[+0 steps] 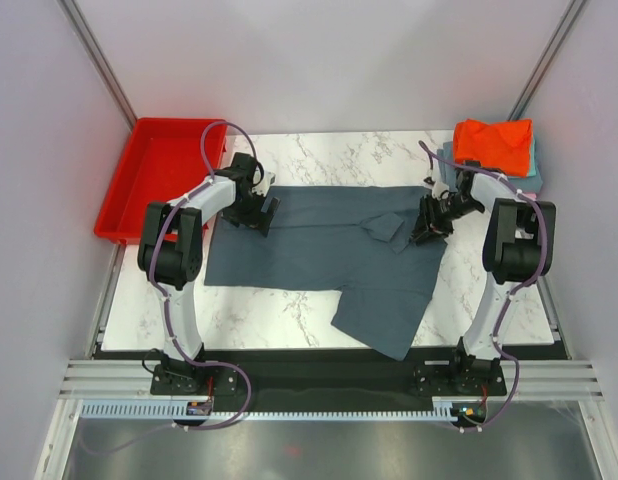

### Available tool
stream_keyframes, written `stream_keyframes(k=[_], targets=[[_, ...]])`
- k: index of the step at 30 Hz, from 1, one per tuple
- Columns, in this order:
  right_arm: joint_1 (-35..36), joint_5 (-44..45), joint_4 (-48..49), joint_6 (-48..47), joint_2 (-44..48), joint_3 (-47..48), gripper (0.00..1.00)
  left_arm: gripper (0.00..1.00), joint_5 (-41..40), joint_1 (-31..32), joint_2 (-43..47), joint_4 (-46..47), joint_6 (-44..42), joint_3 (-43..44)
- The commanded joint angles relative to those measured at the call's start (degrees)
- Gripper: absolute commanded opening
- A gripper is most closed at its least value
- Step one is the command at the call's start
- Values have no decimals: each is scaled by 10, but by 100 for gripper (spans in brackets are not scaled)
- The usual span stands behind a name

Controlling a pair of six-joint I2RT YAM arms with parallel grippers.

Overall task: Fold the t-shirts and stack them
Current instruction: Fold the tshirt

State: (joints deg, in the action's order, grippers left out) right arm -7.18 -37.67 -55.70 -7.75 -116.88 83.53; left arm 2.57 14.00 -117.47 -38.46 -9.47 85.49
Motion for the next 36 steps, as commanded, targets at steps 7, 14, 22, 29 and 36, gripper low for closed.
stream_keyframes(k=[7, 14, 22, 29, 36], targets=[[20, 6, 26, 7, -33, 24, 39, 99, 2, 1, 34, 5, -2, -23], [30, 15, 42, 17, -48, 35, 38, 99, 2, 2, 35, 5, -2, -23], [36, 22, 49, 23, -56, 57, 7, 99, 2, 1, 34, 5, -2, -22], [25, 28, 1, -12, 3, 39, 0, 99, 2, 1, 36, 5, -2, -23], [5, 37, -91, -80, 58, 13, 0, 99, -3, 1, 31, 8, -4, -18]])
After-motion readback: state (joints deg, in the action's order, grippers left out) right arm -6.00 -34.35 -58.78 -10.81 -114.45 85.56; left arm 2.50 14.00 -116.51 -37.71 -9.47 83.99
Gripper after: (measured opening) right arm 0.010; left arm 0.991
